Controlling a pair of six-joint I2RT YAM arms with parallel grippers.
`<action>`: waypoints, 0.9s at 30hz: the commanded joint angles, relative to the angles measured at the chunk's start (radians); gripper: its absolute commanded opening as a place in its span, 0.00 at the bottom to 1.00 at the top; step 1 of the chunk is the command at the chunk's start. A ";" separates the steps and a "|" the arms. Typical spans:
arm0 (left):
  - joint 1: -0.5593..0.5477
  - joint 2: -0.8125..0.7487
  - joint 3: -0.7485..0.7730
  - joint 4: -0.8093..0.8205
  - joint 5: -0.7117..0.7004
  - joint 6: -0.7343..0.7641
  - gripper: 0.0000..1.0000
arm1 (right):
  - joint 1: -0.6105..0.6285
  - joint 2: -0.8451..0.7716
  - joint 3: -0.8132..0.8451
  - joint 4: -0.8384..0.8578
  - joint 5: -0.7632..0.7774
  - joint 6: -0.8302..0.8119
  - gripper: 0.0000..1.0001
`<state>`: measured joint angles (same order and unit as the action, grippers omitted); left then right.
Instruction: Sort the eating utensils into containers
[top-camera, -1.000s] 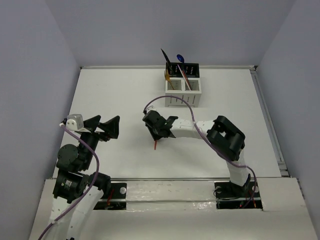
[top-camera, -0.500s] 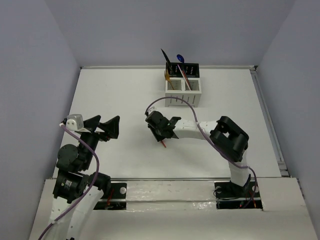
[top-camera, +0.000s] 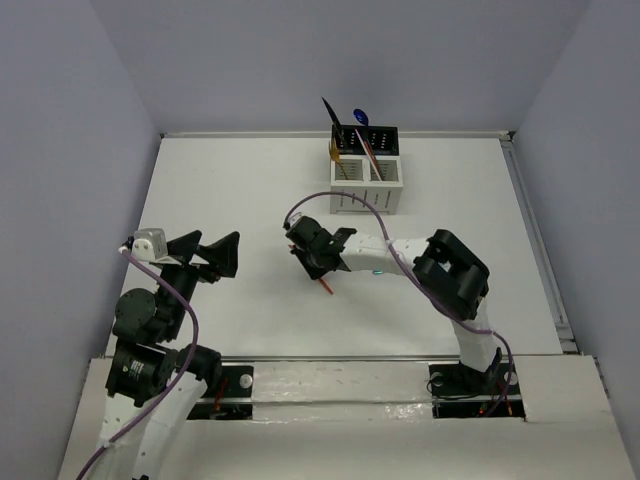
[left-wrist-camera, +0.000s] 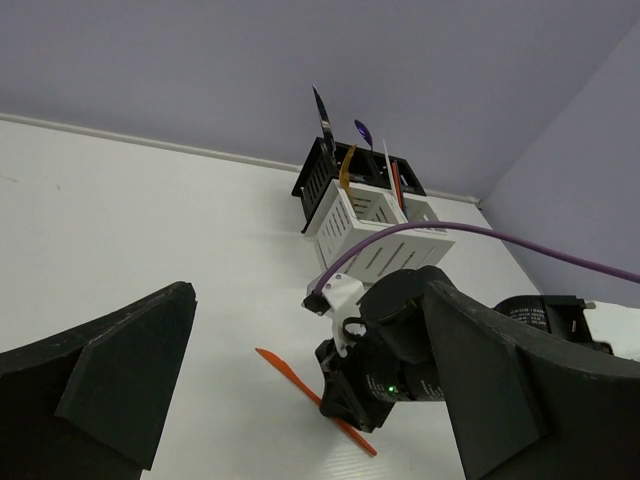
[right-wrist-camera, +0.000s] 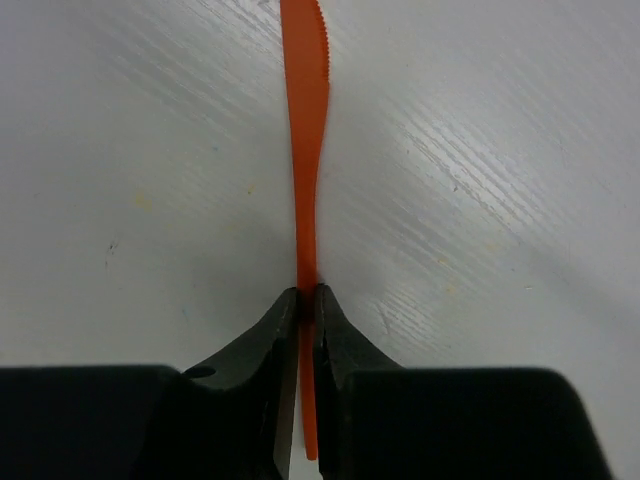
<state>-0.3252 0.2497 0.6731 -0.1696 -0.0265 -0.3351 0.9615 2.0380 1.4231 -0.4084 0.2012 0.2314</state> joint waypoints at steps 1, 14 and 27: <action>0.003 -0.001 -0.010 0.039 0.011 -0.001 0.99 | -0.001 0.070 -0.009 -0.076 -0.026 -0.012 0.03; 0.003 0.000 -0.006 0.030 0.007 -0.002 0.99 | -0.033 -0.203 0.033 0.218 0.052 -0.110 0.00; -0.006 0.013 -0.001 0.022 -0.006 -0.002 0.99 | -0.342 -0.208 0.204 0.712 -0.038 -0.149 0.00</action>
<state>-0.3256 0.2497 0.6731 -0.1772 -0.0296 -0.3351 0.6804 1.7927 1.5467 0.0978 0.2142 0.1009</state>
